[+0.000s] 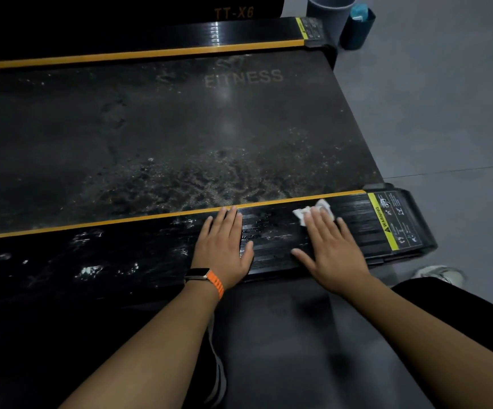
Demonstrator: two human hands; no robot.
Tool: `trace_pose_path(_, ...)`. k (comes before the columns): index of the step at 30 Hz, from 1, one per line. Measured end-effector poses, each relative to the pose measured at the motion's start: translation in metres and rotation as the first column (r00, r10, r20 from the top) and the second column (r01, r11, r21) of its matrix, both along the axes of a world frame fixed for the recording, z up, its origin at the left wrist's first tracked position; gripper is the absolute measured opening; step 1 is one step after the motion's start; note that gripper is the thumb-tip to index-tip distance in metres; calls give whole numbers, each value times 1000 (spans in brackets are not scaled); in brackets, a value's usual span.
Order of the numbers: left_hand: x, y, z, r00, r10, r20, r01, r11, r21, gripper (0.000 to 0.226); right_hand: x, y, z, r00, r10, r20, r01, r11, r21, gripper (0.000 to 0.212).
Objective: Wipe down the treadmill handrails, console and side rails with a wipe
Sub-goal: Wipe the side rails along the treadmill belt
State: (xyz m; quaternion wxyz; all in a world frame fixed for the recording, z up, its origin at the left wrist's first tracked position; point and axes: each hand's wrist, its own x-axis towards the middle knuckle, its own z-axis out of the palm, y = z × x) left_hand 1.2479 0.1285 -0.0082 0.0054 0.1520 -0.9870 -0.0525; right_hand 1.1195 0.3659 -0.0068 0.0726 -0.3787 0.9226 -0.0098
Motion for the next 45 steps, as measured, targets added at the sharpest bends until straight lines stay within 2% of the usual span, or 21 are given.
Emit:
trace_pose_path(2, 0, 0, -1, 1000, 1, 5, -1, 1000, -1, 74, -2, 9, 0, 995, -103, 17, 103, 994, -19, 96)
trace_pose_path(4, 0, 0, -1, 1000, 1, 1, -1, 1000, 2, 74, 9, -6, -1, 991, -127, 40, 128, 991, -24, 100)
trace_pose_path(8, 1, 0, -2, 1000, -1, -28, 1, 1000, 2, 73, 38, -49, -2, 995, 43, 92, -36, 997, -75, 106)
trace_pose_path(11, 0, 0, -1, 1000, -3, -24, 3, 1000, 2, 73, 28, -34, 1, 992, 96, 79, -93, 995, -40, 102)
trace_pose_path(15, -1, 0, 0, 1000, -2, -1, 2, 1000, 3, 74, 13, 12, -1, 995, -95, 32, 97, 994, -57, 95)
trace_pose_path(17, 0, 0, -1, 1000, -2, -5, 2, 1000, 5, 74, 19, 5, -3, 989, -140, 43, 142, 988, -55, 97)
trace_pose_path(22, 0, 0, -1, 1000, 3, -16, -3, 1000, 8, 73, 55, -49, -7, 996, 55, 73, -48, 994, -95, 101)
trace_pose_path(25, 0, 0, -1, 1000, 2, -15, -1, 1000, 10, 73, 44, -32, -7, 992, 119, 30, -118, 992, -40, 94)
trace_pose_path(29, -1, 0, 0, 1000, 1, 6, -1, 1000, 13, 73, 26, 10, -6, 998, -70, 0, 70, 997, -41, 89)
trace_pose_path(31, 0, 0, -1, 1000, 2, -1, -2, 1000, 13, 73, 33, 2, -6, 993, -116, 9, 116, 992, -41, 92)
trace_pose_path(36, 0, 1, -1, 1000, 5, -28, -5, 1000, 18, 73, 63, -50, -8, 996, 72, 45, -68, 995, -68, 97)
trace_pose_path(39, -1, 0, -1, 1000, 0, -19, 0, 1000, 18, 74, 50, -30, -8, 991, 134, 4, -134, 991, -23, 93)
trace_pose_path(43, -1, 0, 1, 1000, -1, 11, 1, 1000, 18, 74, 30, 20, -6, 997, -78, -20, 77, 997, -30, 92)
trace_pose_path(45, -1, -1, 0, 1000, -1, 14, 1, 1000, 19, 74, 34, 18, -6, 990, -141, -1, 140, 990, -32, 94)
